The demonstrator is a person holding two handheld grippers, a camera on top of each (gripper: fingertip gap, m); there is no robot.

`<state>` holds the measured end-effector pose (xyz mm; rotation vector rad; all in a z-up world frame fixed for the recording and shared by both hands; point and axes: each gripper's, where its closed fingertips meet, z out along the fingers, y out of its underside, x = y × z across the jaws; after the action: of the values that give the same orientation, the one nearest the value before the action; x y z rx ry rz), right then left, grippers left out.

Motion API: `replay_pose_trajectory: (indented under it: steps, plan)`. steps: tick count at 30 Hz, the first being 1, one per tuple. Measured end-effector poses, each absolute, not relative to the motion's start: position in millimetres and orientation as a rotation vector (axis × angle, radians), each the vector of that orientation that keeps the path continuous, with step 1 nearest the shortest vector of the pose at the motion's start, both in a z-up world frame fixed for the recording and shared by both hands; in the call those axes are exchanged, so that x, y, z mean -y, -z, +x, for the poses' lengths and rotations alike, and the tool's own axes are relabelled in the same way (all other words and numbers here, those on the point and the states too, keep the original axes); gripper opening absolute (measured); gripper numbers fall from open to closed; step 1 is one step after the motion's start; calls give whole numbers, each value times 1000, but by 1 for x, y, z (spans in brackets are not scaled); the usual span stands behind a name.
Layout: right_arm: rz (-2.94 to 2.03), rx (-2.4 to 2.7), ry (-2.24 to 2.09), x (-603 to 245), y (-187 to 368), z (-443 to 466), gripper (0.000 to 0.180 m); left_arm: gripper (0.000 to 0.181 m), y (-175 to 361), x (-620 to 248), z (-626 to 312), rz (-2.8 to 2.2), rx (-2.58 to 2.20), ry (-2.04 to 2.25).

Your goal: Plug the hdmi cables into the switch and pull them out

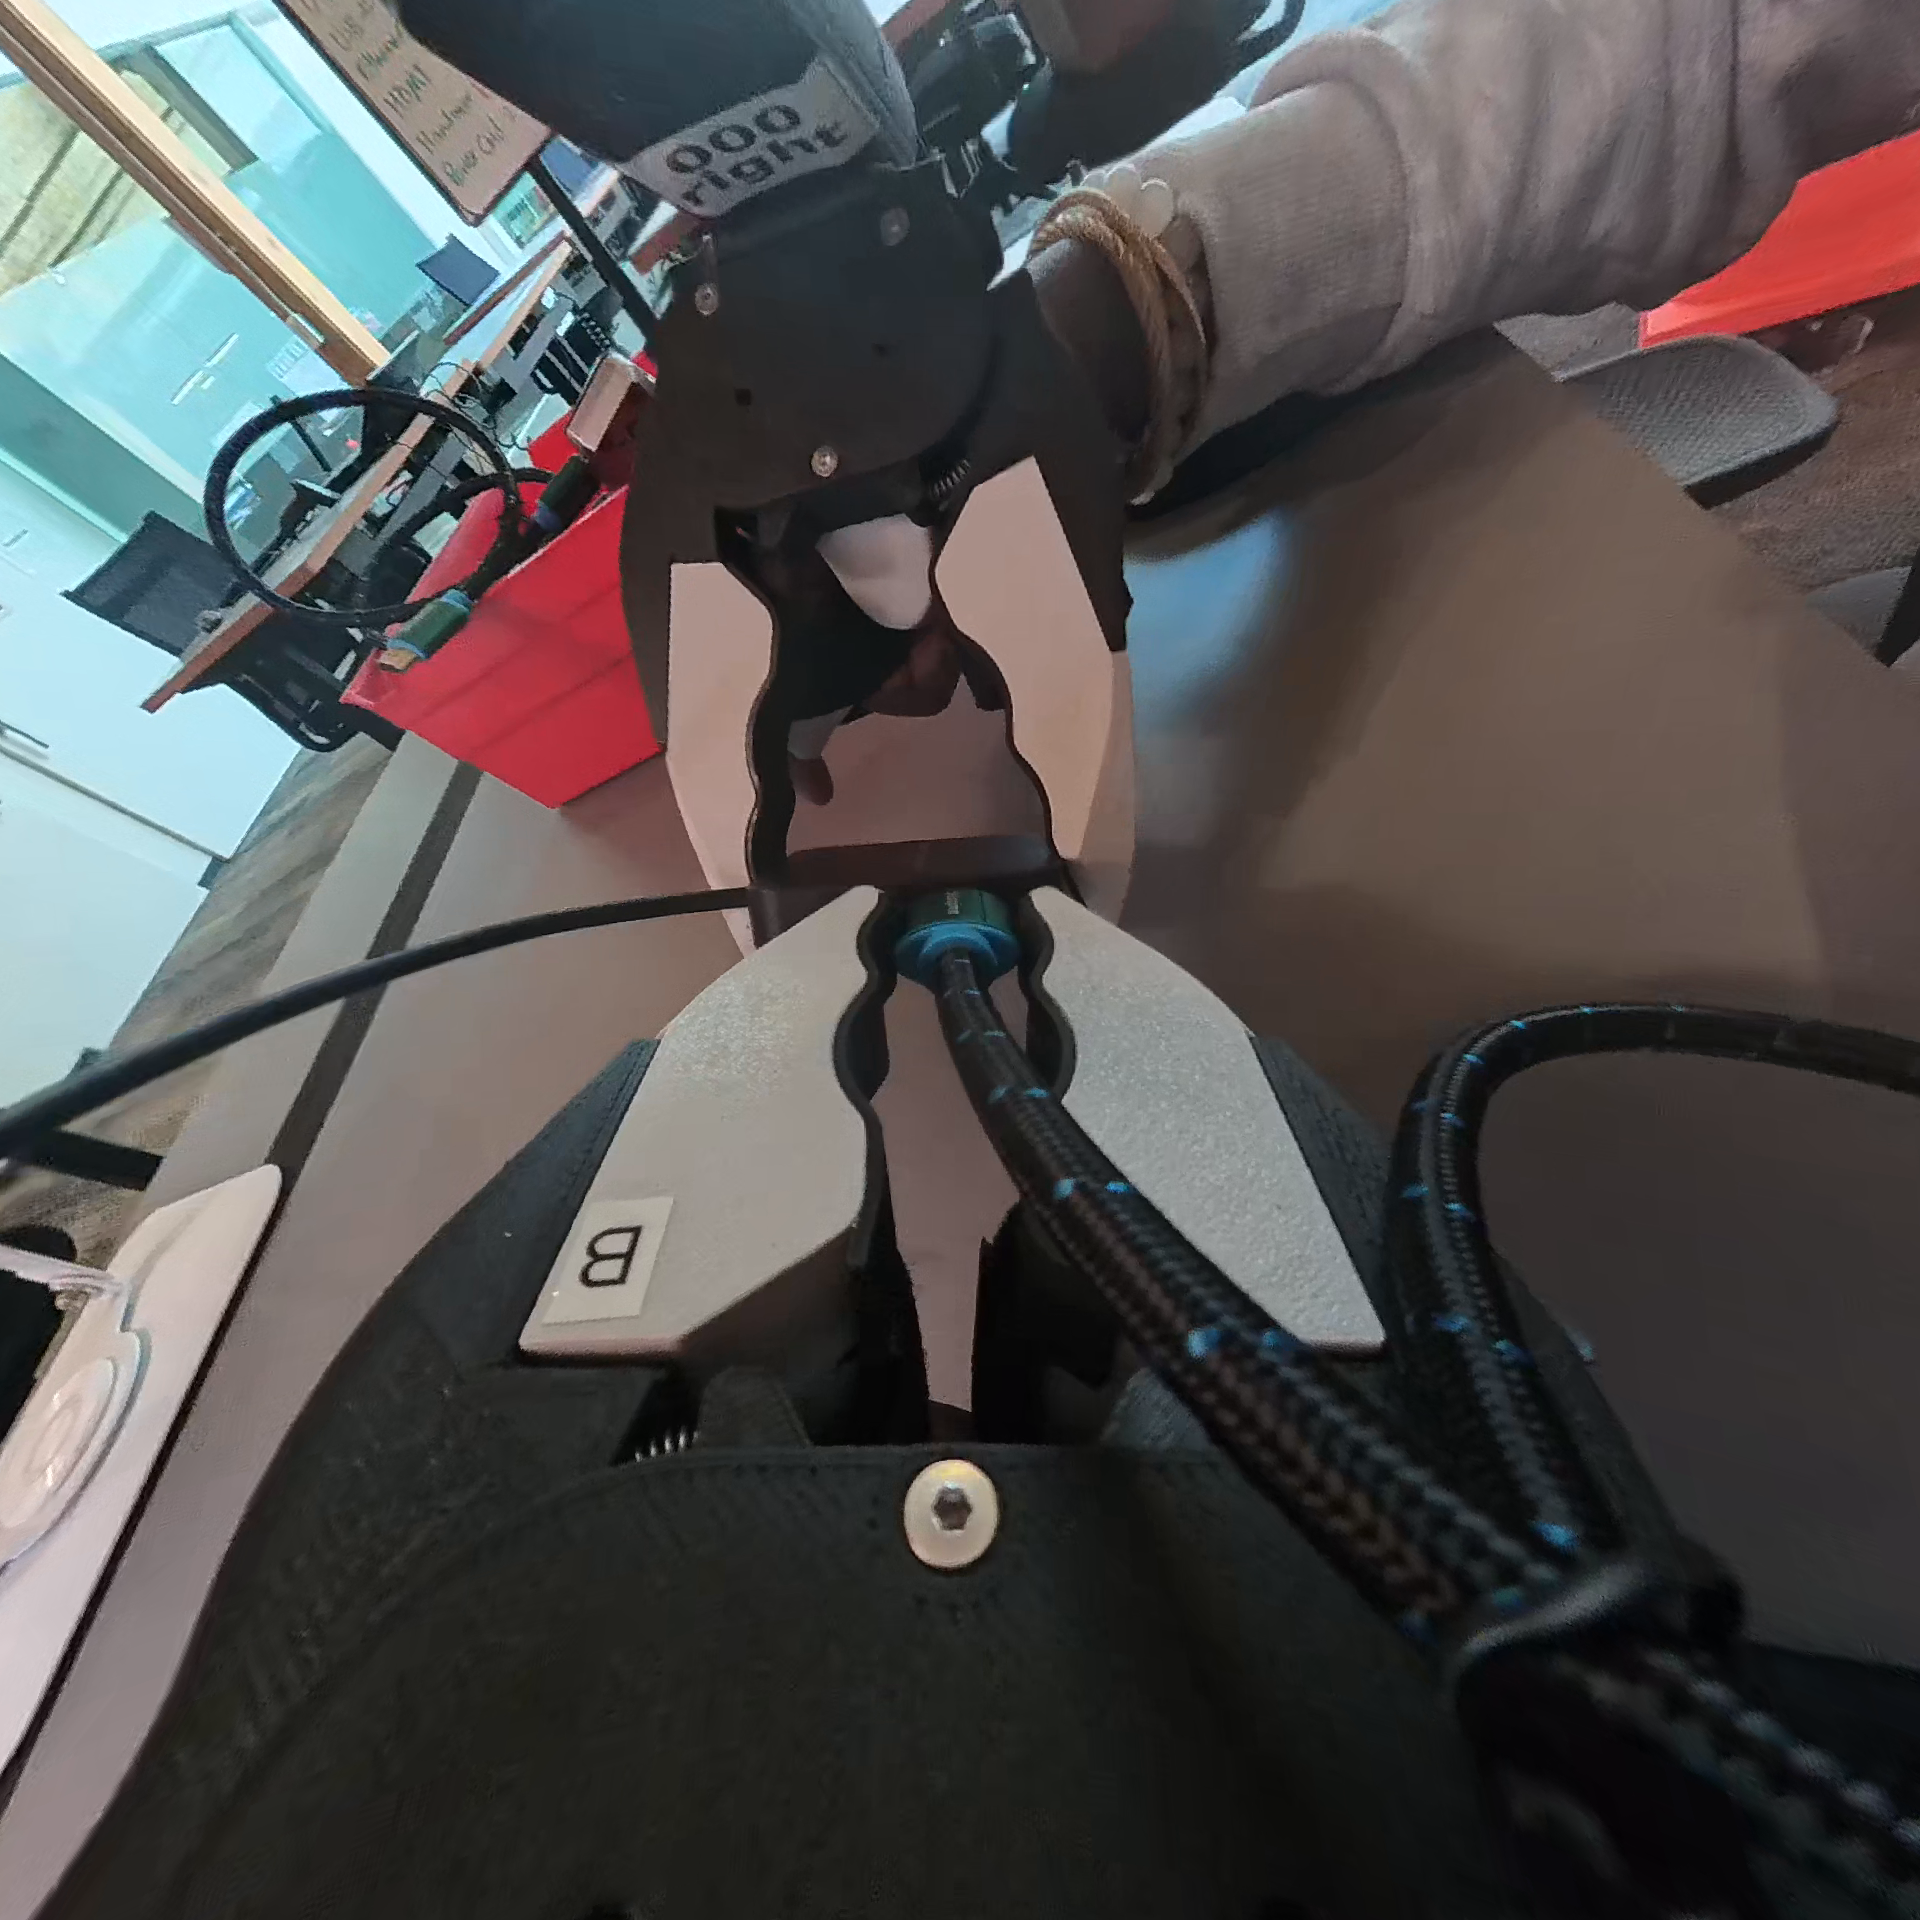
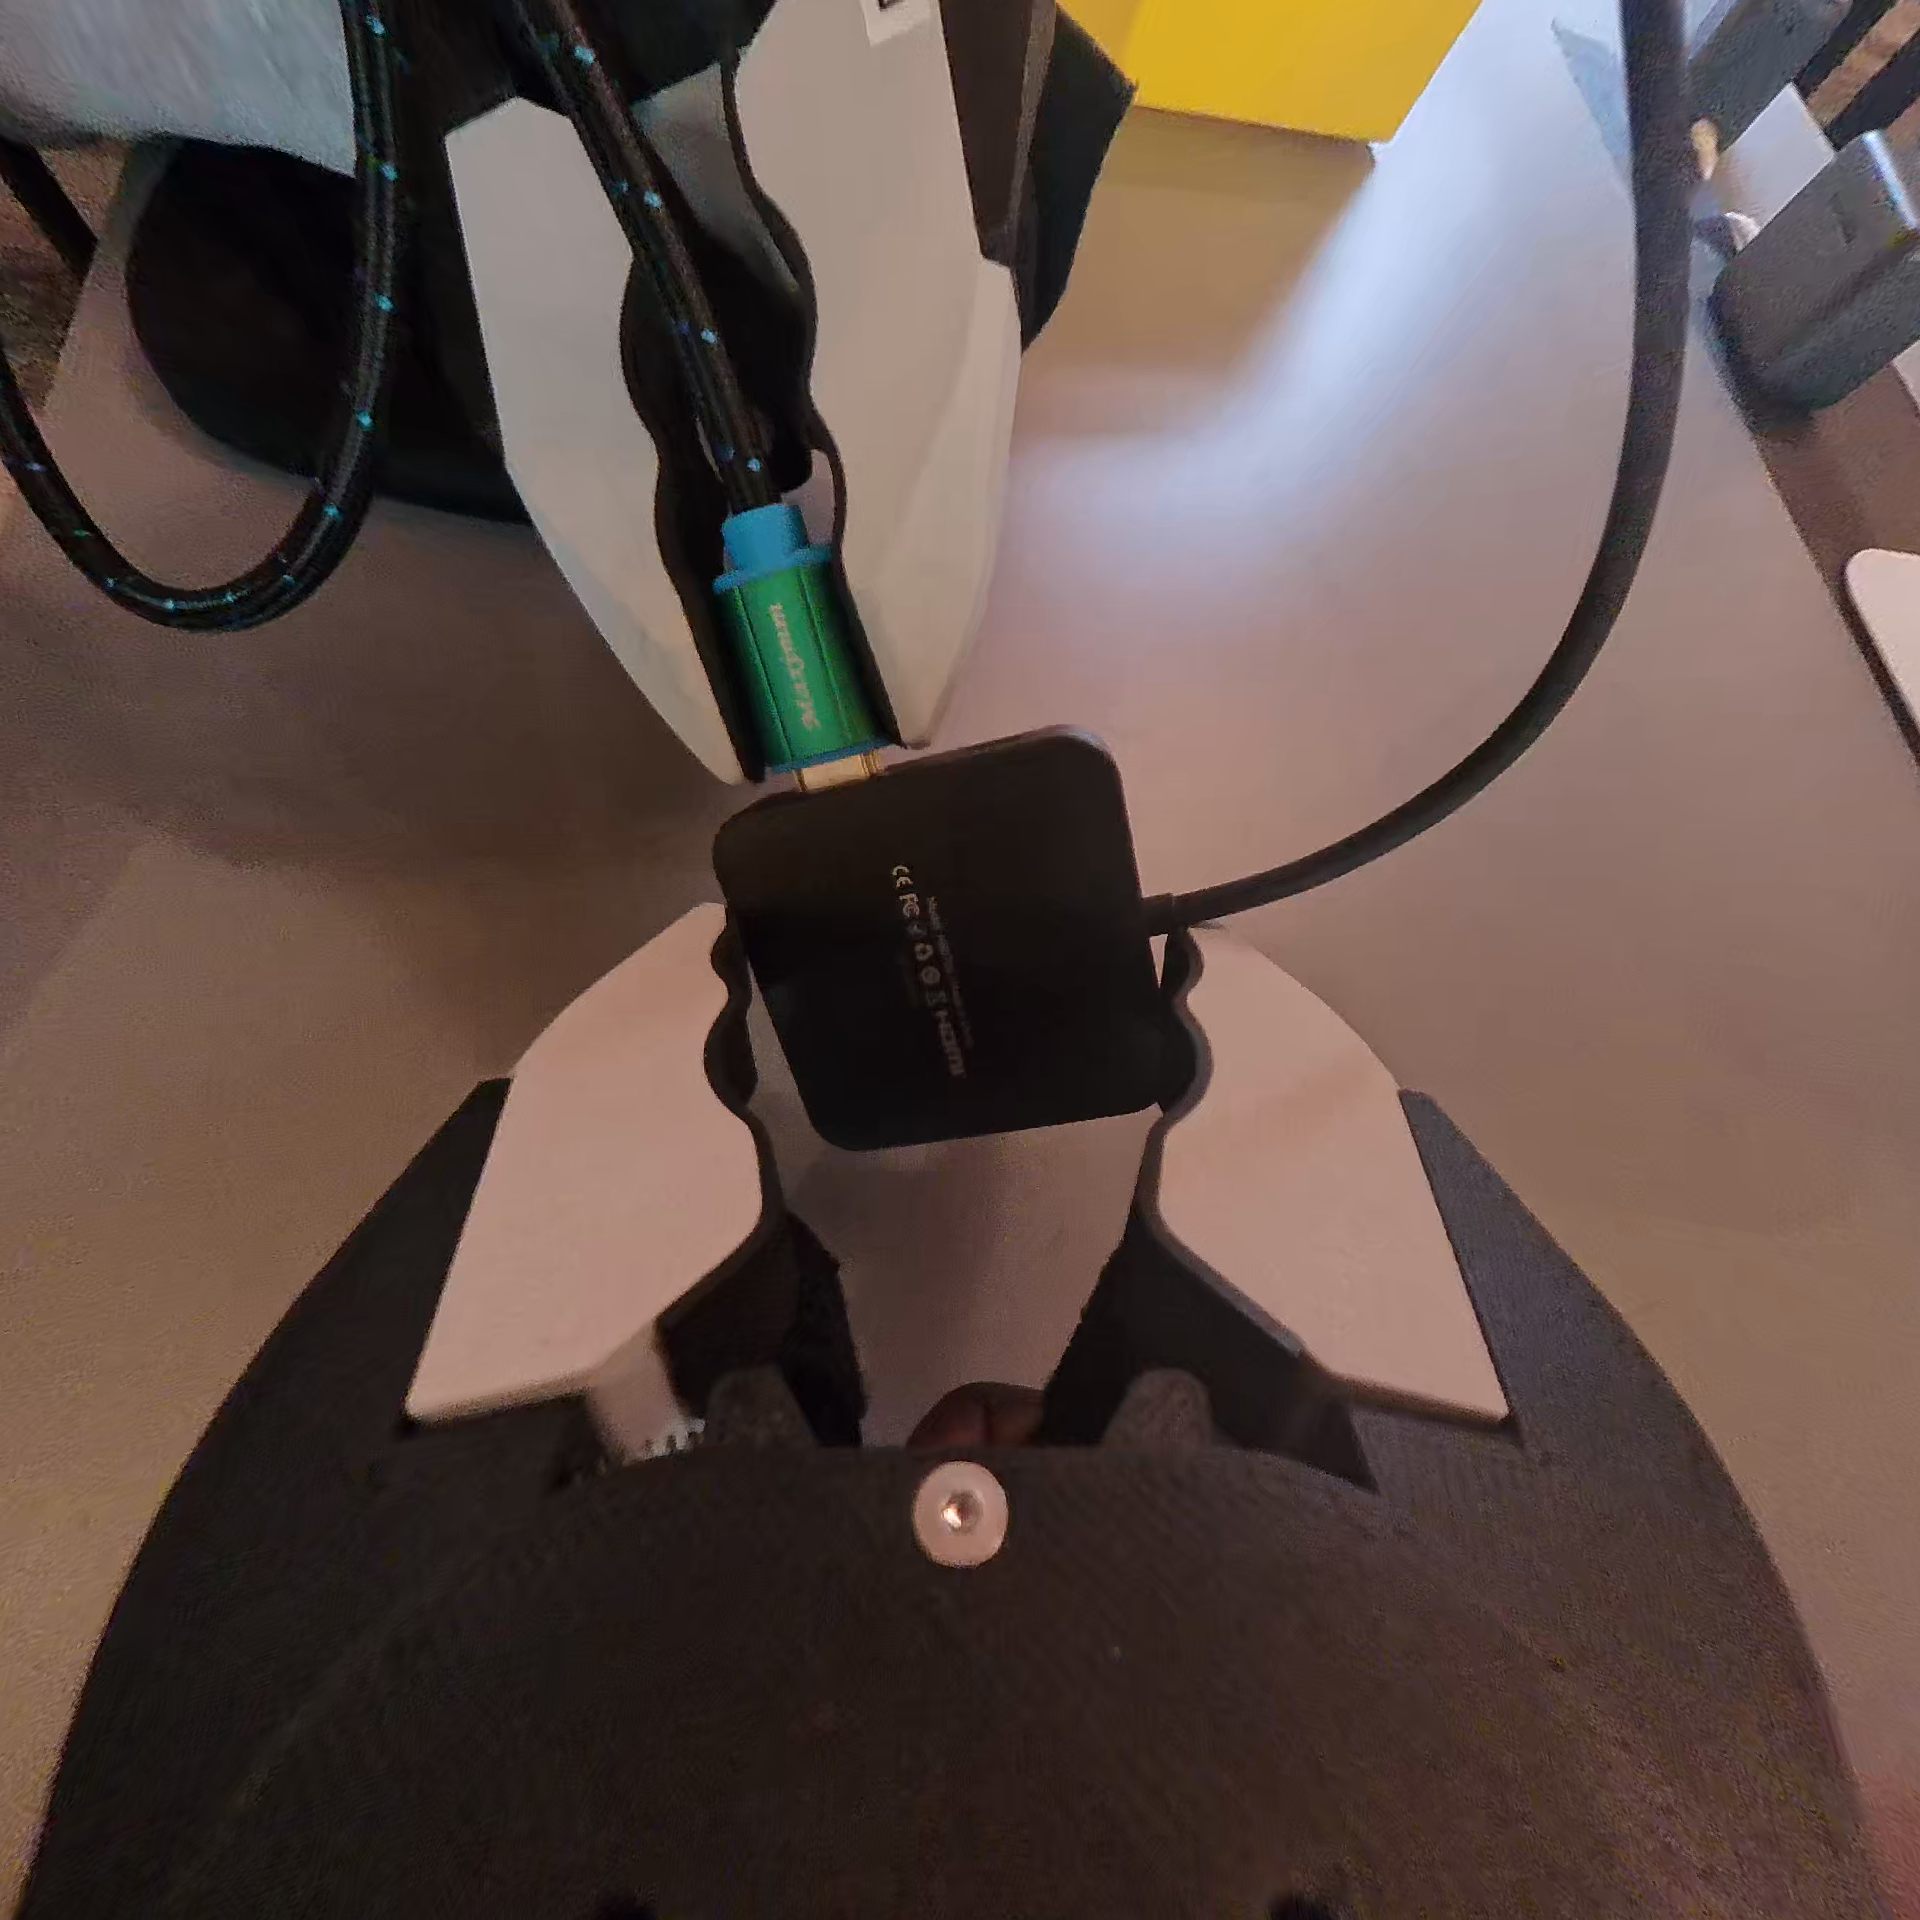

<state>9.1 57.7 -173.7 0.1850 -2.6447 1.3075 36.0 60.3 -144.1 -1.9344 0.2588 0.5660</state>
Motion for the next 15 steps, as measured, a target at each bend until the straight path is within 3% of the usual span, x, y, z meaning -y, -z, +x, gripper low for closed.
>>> replay_pose_trajectory:
  steps: [15]
  plan:
    - [163,2634,-1301,-55,175,7,77,22,148,-61,33,-1957,-284,-641]
